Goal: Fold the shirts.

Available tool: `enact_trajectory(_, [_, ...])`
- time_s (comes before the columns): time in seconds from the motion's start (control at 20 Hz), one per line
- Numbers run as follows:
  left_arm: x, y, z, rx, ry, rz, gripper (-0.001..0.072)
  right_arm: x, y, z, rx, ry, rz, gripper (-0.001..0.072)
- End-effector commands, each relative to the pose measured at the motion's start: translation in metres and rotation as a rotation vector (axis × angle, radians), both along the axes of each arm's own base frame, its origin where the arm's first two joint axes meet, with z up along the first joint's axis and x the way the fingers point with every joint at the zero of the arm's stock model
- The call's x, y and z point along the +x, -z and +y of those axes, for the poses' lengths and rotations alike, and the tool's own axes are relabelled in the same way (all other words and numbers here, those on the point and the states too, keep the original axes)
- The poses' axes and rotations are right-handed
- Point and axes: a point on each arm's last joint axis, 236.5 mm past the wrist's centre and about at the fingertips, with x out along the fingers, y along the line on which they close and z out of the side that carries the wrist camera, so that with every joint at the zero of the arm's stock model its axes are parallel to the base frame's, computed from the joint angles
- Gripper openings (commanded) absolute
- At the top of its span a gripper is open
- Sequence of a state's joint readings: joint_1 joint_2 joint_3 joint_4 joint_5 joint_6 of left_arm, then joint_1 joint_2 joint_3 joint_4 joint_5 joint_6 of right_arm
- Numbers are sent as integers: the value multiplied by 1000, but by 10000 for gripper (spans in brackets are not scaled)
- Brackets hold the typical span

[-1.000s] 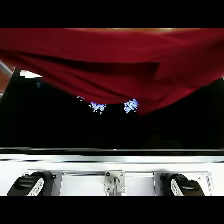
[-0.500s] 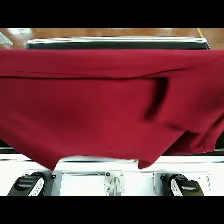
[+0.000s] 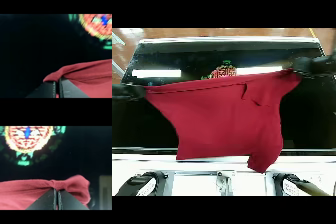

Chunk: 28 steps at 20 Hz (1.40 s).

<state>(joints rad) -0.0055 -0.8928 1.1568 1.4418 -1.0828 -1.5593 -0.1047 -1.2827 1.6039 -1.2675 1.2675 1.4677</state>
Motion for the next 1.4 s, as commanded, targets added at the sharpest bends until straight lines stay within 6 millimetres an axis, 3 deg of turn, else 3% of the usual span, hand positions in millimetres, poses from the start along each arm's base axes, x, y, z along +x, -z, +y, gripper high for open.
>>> enact_trajectory(0.0, [50, 85, -12, -122, -71, 148, 44, 73, 86, 2, 113, 82, 51, 61])
enact_trajectory(0.1, [65, 127, -32, -235, -86, 238, 44, 96, 117, 7, 199, 141, 71, 62])
enact_trajectory(0.25, [68, 183, -61, -397, -121, 402, 95, 101, 162, 22, 288, 151, 166, 93])
enact_trajectory(0.3, [67, 195, -71, -453, -132, 450, 162, 100, 173, 24, 299, 150, 196, 255])
enact_trajectory(0.35, [66, 204, -79, -501, -143, 488, 309, 98, 179, 24, 296, 145, 209, 544])
enact_trajectory(0.4, [66, 206, -82, -525, -149, 498, 506, 95, 179, 25, 286, 128, 217, 674])
enact_trajectory(0.45, [63, 203, -80, -527, -147, 508, 655, 90, 175, 16, 265, 121, 223, 674])
enact_trajectory(0.55, [39, 198, -55, -425, -62, 585, 652, 62, 166, -21, 152, 83, 268, 674])
enact_trajectory(0.7, [-41, 202, 0, -223, 46, 815, 652, -43, 172, -111, -93, 68, 599, 609])
enact_trajectory(0.75, [-63, 207, 7, -223, 41, 862, 653, -75, 176, -125, -70, 91, 701, 609])
enact_trajectory(0.8, [-85, 217, 9, -252, 15, 896, 654, -93, 179, -123, 55, 142, 727, 609])
enact_trajectory(0.9, [-121, 244, 0, -326, -15, 923, 655, -109, 187, -102, 307, 178, 685, 610])
enact_trajectory(1.0, [-137, 260, -22, -419, 13, 883, 655, -126, 199, -94, 408, 218, 664, 611])
enact_trajectory(1.15, [-137, 275, -35, -482, -21, 848, 655, -147, 216, -85, 420, 235, 687, 611])
enact_trajectory(1.35, [-123, 276, -41, -520, -33, 778, 654, -150, 220, -81, 433, 230, 694, 611])
